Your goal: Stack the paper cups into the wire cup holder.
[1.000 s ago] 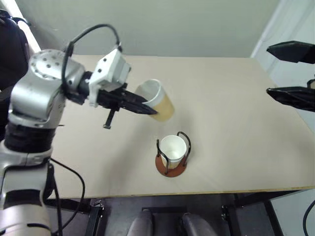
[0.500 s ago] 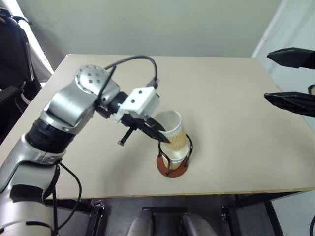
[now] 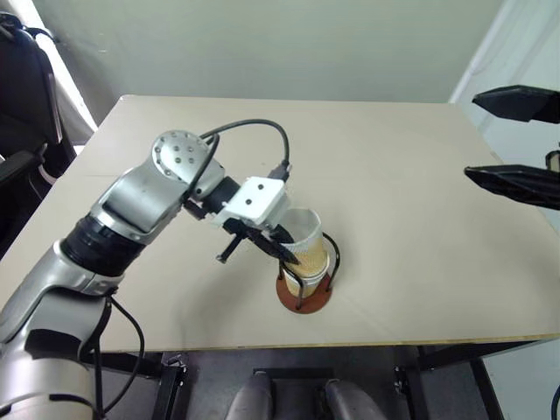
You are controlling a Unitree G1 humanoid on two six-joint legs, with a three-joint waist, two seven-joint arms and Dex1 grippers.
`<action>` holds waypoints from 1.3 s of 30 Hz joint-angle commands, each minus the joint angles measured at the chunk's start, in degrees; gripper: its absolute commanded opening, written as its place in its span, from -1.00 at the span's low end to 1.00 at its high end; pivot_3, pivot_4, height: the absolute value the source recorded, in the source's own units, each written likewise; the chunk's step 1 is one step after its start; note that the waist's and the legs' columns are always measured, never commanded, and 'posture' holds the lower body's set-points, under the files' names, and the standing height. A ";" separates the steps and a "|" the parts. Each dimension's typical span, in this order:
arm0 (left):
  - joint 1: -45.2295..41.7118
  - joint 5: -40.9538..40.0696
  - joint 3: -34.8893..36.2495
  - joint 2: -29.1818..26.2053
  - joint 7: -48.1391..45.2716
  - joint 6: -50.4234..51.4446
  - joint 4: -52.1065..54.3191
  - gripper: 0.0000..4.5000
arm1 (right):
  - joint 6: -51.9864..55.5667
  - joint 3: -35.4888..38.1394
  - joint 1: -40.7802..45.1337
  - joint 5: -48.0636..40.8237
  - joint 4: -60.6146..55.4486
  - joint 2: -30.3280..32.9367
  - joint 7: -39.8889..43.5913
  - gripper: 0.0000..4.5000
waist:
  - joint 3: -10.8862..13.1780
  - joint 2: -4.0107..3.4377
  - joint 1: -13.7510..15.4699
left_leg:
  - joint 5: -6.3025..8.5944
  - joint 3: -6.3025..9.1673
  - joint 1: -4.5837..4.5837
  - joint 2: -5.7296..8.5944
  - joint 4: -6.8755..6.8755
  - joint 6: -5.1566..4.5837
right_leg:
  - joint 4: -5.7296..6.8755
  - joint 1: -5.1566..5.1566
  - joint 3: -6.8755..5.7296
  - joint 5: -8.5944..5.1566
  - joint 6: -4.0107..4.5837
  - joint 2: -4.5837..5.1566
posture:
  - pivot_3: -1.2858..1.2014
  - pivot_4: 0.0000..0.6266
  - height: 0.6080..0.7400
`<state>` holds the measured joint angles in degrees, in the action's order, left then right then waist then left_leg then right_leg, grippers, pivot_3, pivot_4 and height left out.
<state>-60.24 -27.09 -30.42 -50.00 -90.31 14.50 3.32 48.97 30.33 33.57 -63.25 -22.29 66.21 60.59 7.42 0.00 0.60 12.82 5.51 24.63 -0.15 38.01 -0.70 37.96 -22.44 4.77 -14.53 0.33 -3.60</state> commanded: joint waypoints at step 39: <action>34.50 -7.45 48.36 -10.30 13.80 21.68 1.86 0.99 | -9.59 -6.84 -13.82 14.37 1.37 6.19 13.17 1.00 | -0.07 -0.32 -0.28 | 0.08 -0.09 -0.07 0.29 0.04 -0.18 | -0.02 0.02 0.11 -0.13 -0.46 0.32 | 0.03 -0.52 1.00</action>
<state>-26.23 -32.88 13.56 -60.44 -78.81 35.87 2.43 40.95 24.06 18.09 -49.65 -21.68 72.42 73.31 7.35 -0.33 0.32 12.93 5.43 24.57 0.15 38.07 -0.92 37.94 -22.41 4.86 -14.64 -0.11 -3.27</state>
